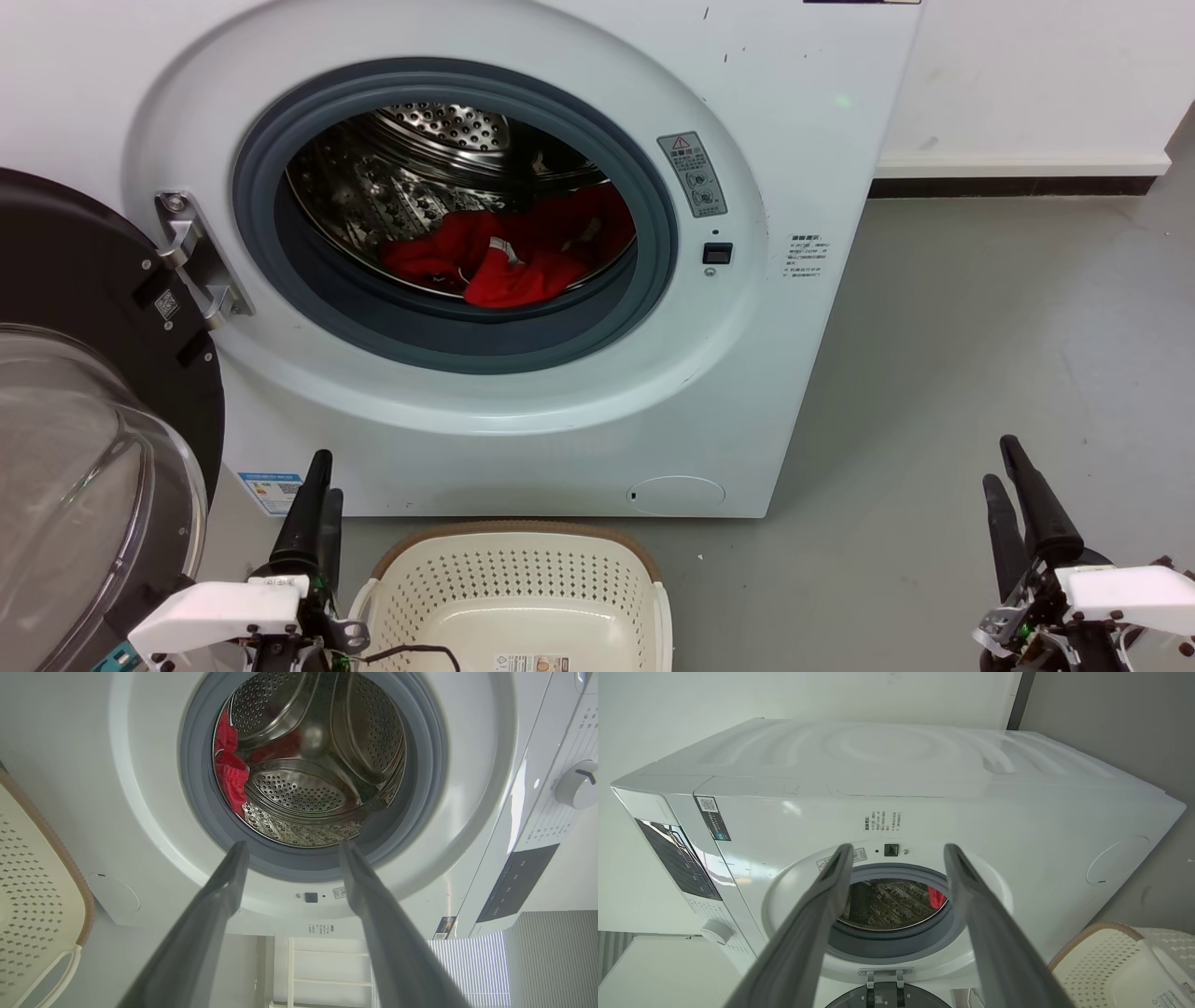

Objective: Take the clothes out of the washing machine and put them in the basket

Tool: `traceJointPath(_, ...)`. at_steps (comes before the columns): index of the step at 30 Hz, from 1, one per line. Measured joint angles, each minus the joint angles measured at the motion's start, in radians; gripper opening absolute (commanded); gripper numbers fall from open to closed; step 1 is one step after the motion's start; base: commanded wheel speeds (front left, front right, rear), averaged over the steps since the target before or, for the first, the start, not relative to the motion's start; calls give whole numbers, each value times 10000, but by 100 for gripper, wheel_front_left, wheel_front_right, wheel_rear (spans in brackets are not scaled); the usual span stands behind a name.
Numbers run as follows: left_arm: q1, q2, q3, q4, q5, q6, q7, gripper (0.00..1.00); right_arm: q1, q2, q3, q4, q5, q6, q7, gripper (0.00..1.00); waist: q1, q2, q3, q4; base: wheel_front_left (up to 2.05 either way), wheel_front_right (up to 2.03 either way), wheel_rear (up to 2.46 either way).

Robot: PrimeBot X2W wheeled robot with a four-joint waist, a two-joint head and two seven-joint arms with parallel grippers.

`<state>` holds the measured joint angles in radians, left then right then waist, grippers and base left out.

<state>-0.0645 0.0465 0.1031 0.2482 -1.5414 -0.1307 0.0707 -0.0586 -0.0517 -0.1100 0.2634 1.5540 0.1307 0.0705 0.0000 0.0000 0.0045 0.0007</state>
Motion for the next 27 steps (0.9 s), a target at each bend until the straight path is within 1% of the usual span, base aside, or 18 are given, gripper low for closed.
traceJointPath(4,9,2,17,-217,646,0,-178,100,65,2,-21,-184,-644,0,-182,100,0,0,11,1,0,0,0)
traceJointPath(7,28,2,27,-395,1193,92,-320,100,187,4,-23,-389,-1267,0,-311,100,0,0,21,0,0,0,0)
traceJointPath(10,64,4,17,-606,1751,224,-447,100,226,6,-8,-593,-1877,0,-441,100,0,0,32,-3,0,0,0)
traceJointPath(11,138,4,-25,-800,2316,370,-579,100,238,6,12,-784,-2477,0,-554,100,0,0,43,-5,0,0,0)
traceJointPath(27,361,8,-685,-1505,5404,1066,-1187,100,596,8,309,-1735,-5965,0,-1164,100,0,0,74,-2,0,0,0)
